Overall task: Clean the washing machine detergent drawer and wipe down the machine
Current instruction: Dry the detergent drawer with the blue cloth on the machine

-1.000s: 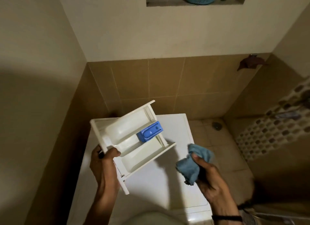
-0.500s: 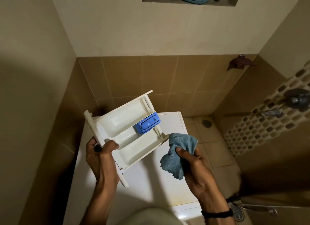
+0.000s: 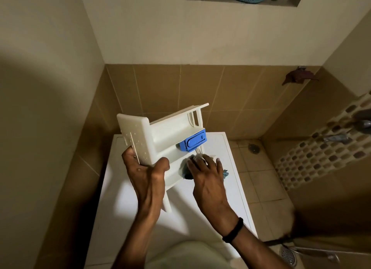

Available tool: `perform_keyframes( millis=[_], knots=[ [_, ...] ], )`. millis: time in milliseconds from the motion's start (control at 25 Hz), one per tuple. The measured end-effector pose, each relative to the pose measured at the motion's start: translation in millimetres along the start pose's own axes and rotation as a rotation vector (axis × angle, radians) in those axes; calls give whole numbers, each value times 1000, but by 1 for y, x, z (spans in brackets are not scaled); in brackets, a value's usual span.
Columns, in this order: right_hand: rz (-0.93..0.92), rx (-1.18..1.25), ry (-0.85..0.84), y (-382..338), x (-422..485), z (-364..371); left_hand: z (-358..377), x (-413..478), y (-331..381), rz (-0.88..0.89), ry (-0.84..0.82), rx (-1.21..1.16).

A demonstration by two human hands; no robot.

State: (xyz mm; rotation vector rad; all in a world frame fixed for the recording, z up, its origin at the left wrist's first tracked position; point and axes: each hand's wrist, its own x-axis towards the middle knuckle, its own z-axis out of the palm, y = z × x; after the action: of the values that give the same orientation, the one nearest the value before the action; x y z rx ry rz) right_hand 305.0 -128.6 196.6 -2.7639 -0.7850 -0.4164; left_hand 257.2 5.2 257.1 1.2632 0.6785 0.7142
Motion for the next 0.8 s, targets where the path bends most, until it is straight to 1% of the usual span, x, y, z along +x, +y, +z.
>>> perform_keyframes(
  millis=[80, 160, 200, 280, 360, 400, 480, 560, 600, 640, 720, 760, 800],
  knots=[
    [24, 43, -58, -5, 1, 2, -4, 3, 0, 14, 16, -5],
    [35, 123, -71, -18, -2, 0, -6, 5, -2, 27, 18, -5],
    [-7, 173, -71, -28, -7, -3, -6, 5, -2, 32, 19, -7],
    [-170, 231, -99, -41, -17, -8, -8, 5, -4, 37, 25, -17],
    [-267, 176, -90, -34, -18, -12, -10, 4, -7, 35, 16, -32],
    [-251, 128, -54, -23, -15, -13, -11, 3, -8, 32, 12, -38],
    [-115, 65, -17, 4, -4, -11, -12, -1, -9, 21, 17, -39],
    [43, 87, -18, 18, 2, -6, -12, -2, -9, 28, 12, -21],
    [74, 115, -28, 14, 2, -3, -12, -2, -8, 39, 6, -17],
    [52, 153, -54, 3, -2, -2, -11, -1, -8, 51, -1, -13],
    [-102, 241, -143, -22, -16, 3, -9, 0, -9, 69, -15, 6],
    [-173, 256, -178, -29, -24, 4, -9, 1, -9, 76, -19, 24],
    [-208, 240, -184, -30, -27, 1, -10, 0, -11, 81, -21, 40]
  ],
)
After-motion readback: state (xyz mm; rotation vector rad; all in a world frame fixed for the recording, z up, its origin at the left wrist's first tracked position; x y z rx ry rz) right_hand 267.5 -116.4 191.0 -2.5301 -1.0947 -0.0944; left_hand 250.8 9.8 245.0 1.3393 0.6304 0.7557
